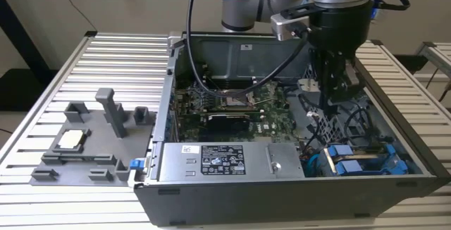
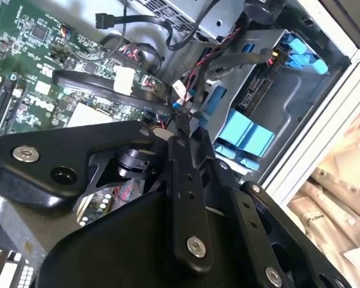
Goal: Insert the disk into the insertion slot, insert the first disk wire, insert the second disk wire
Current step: 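Insert the second disk wire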
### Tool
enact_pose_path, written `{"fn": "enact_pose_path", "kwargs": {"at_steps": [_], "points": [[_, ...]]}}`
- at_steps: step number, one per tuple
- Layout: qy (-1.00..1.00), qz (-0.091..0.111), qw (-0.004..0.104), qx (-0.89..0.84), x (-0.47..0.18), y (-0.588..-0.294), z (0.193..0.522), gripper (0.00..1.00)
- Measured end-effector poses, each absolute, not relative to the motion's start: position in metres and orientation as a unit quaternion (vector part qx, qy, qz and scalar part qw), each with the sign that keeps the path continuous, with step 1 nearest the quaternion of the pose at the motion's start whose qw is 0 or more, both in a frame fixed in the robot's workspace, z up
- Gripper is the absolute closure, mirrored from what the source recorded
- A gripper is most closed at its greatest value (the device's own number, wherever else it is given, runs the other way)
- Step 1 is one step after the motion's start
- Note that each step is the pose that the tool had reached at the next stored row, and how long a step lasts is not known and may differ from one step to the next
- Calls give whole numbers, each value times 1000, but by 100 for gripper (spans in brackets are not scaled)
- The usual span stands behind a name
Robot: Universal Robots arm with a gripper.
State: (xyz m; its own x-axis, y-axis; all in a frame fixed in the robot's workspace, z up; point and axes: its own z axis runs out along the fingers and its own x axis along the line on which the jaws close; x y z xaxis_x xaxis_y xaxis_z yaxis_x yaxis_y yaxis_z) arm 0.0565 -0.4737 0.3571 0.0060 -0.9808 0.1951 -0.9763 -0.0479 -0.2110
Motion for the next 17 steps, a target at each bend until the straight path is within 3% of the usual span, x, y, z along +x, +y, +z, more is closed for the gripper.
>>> {"fn": "enact_pose_path", "kwargs": {"at_steps": [4, 10, 11, 17], "points": [[689, -152, 2, -709, 56, -473, 354, 77], [689, -152, 2, -709, 56, -473, 353, 79], [689, -152, 2, -709, 56, -473, 353, 84], [689, -152, 2, -709, 56, -474, 353, 84]]}}
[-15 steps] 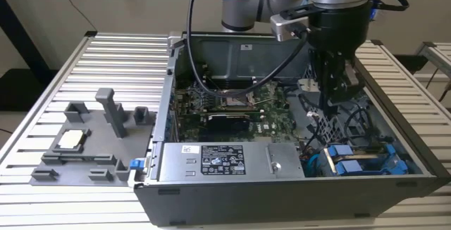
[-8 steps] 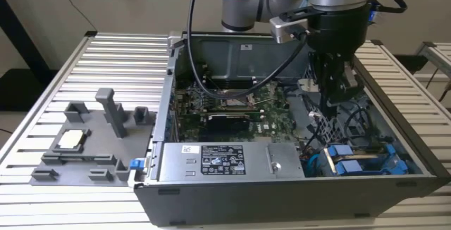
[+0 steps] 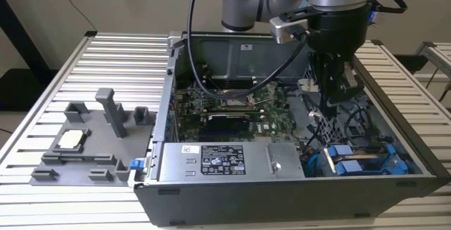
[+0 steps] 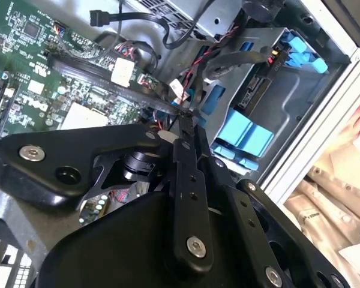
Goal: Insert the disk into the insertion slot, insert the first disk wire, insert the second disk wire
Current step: 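Insert the second disk wire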
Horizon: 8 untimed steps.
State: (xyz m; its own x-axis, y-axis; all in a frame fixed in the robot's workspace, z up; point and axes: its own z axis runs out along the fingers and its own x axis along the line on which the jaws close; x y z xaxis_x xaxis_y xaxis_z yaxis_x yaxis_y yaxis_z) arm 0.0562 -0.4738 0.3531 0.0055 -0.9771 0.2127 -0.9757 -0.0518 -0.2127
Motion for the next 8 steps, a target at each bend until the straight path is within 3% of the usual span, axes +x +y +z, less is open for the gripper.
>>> {"fn": "enact_pose_path", "kwargs": {"at_steps": [8], "points": [[689, -150, 0, -709, 62, -490, 353, 84]]}}
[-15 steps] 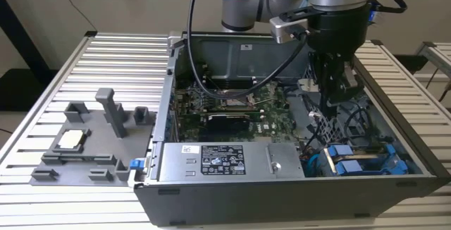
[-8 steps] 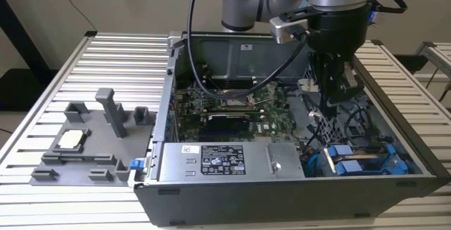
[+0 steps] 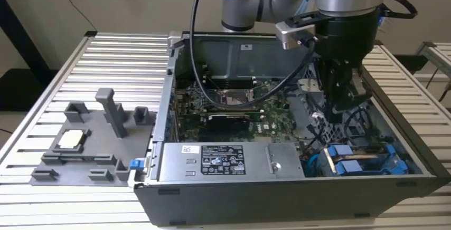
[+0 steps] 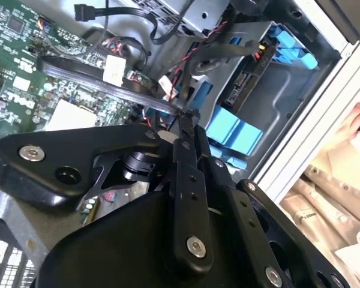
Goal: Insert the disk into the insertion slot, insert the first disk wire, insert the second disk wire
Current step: 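Insert the second disk wire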
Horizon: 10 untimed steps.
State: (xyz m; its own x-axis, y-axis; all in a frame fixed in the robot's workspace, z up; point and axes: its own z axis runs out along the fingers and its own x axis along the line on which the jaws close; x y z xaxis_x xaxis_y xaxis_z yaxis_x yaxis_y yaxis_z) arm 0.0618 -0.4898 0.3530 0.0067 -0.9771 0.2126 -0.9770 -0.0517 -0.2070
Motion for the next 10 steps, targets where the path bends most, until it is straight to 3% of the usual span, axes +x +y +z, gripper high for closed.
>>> {"fn": "enact_pose_path", "kwargs": {"at_steps": [10], "points": [[689, -146, -4, -710, 73, -515, 353, 84]]}}
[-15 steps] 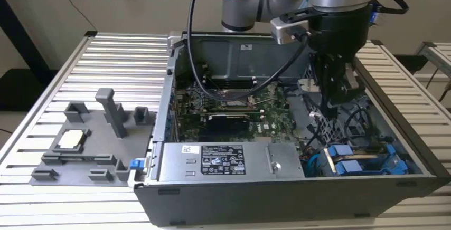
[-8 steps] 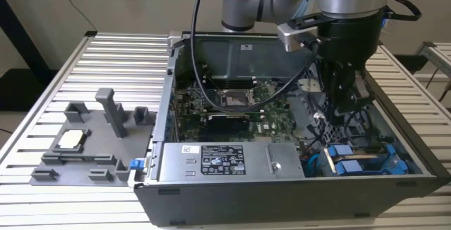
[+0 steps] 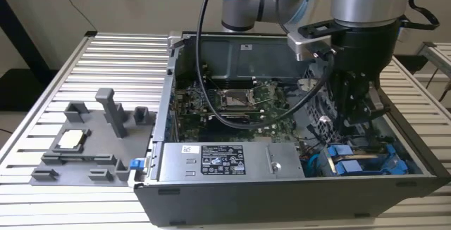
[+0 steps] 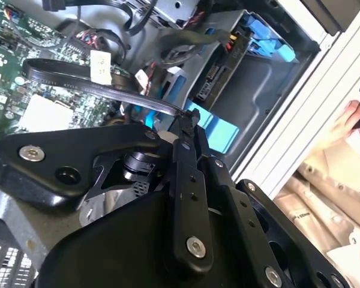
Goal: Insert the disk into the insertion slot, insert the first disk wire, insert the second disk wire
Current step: 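Insert the second disk wire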
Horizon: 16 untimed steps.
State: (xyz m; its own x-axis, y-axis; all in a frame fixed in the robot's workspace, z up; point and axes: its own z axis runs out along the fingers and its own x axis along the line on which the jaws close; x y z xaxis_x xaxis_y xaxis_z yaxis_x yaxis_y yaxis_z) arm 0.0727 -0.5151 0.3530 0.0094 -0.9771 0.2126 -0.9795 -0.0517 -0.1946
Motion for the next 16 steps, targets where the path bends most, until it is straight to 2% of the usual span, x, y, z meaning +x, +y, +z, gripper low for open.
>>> {"fn": "enact_pose_path", "kwargs": {"at_steps": [8, 9, 16], "points": [[-689, 138, 10, 712, 86, -532, 353, 84], [-689, 135, 6, 712, 86, -533, 353, 84], [-696, 91, -38, 711, 88, -536, 353, 84]]}}
